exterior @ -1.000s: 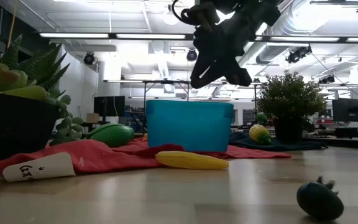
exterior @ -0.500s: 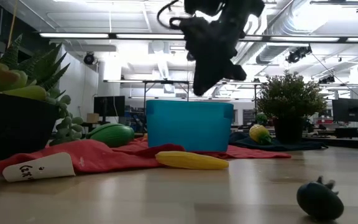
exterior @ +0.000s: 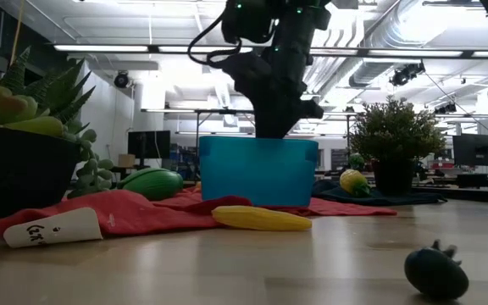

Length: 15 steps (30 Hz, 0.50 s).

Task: Pick and placing Produce into tupperware
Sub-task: Put the cherry into the blue bin, then put the pineapple into the blue bin

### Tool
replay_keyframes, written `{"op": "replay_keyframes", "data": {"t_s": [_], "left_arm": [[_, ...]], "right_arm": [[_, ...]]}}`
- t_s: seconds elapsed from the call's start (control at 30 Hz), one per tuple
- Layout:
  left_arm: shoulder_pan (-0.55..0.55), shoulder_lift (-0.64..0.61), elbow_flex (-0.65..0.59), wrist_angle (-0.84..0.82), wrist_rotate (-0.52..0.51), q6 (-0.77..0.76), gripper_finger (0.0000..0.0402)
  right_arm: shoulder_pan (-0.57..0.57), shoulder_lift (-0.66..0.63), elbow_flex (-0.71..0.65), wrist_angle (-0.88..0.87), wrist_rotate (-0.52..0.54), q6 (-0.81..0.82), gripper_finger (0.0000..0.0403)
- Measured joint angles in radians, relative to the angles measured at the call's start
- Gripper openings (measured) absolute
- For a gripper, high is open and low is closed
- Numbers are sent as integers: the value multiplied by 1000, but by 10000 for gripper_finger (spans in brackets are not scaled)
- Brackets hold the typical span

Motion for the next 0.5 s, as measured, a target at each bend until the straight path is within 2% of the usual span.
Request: {"op": "replay_keyframes", "data": {"t_s": [0.17, 0.5], "left_arm": [[0, 0, 0, -27, -5, 12, 129], [0, 0, 0, -30, -5, 42, 129]], "right_arm": [[-1, 10, 11, 6, -31, -19, 74], [-2, 10, 11, 7, -25, 25, 131]]}}
